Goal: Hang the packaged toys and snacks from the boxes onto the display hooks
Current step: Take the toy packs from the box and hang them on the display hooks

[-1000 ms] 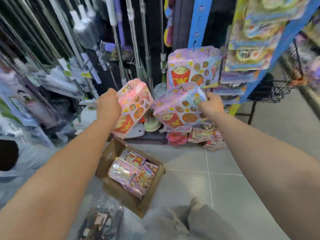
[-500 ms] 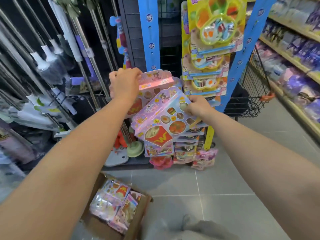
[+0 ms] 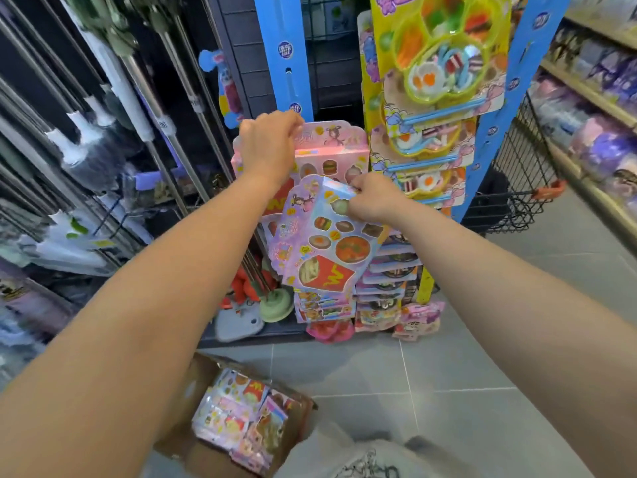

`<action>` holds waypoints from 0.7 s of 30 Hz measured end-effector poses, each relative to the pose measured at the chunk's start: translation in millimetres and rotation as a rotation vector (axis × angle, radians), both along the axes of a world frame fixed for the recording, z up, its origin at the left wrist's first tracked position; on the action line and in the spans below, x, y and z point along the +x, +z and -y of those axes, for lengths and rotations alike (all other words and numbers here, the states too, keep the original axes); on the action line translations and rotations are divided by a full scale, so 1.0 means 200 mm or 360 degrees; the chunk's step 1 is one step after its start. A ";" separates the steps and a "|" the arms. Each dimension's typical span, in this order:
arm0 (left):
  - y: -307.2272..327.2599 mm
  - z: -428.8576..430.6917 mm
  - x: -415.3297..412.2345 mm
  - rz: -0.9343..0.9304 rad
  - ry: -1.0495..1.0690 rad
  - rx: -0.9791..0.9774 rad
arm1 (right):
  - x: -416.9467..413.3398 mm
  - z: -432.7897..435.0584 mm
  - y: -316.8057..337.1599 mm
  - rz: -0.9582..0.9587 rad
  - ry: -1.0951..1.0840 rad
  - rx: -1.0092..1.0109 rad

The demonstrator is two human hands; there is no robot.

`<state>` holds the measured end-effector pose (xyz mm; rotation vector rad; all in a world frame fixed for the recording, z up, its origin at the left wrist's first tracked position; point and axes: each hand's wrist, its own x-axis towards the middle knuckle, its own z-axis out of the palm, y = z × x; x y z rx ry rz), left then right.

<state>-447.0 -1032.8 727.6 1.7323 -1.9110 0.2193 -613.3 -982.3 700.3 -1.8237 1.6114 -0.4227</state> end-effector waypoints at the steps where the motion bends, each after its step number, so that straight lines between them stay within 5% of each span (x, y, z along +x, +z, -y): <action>1: 0.00 0.01 0.01 -0.0038 -0.0017 0.0014 | 0.01 0.01 0.01 0.0001 -0.0007 0.0001; 7: 0.01 0.02 -0.01 -0.0392 0.0044 0.0085 | 0.03 0.05 0.07 -0.0072 -0.0111 -0.0047; 21: -0.03 0.13 0.03 0.0267 -0.0170 -0.0062 | 0.05 0.08 0.13 -0.0025 -0.0180 -0.0006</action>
